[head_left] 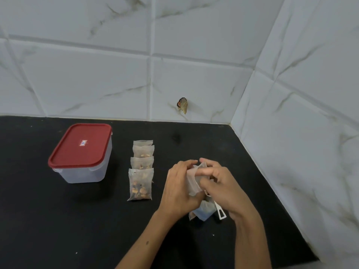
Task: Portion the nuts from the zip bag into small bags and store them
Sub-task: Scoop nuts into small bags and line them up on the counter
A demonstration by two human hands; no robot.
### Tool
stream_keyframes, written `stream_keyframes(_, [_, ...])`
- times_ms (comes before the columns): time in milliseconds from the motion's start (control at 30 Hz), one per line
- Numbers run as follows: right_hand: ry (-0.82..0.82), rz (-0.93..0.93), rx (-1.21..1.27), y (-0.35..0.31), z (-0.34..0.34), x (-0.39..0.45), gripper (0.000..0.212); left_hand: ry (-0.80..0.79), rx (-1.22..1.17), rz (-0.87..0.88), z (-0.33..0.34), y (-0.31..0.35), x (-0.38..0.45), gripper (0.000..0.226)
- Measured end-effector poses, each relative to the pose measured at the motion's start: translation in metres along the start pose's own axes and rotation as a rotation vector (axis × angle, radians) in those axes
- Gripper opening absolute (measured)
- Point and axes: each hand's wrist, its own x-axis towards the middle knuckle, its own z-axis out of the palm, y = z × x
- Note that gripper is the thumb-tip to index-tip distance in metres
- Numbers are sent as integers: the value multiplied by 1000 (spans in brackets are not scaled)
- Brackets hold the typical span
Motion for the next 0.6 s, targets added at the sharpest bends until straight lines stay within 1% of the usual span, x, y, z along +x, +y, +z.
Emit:
stream_keyframes(67, [0, -6, 82, 4, -6, -3, 37, -11, -12, -2, 4, 3, 0, 69])
stream_keyframes(133, [40, -21, 118, 11, -12, -6, 32, -33, -43, -57, 7, 6, 0, 70])
stream_keyframes(267, [196, -13, 215, 33, -30, -9, 24, 40, -125, -182, 15, 8, -7, 61])
stream_keyframes(333, [247, 46, 181, 45, -36, -9, 22, 74, -143, -230, 19, 9, -13, 57])
stream_keyframes(433, [306, 207, 149, 62, -33, -9, 21, 126, -169, -257, 23, 12, -22, 50])
stream_keyframes(500, [262, 249, 288, 63, -29, -10, 21, 119, -164, -265, 27, 13, -27, 48])
stream_keyframes(567, [156, 210, 410, 58, -26, -10, 20, 106, -142, -268, 29, 15, -28, 46])
stream_keyframes(600, [116, 166, 401, 55, -24, -9, 16, 103, -136, -274, 30, 16, -26, 43])
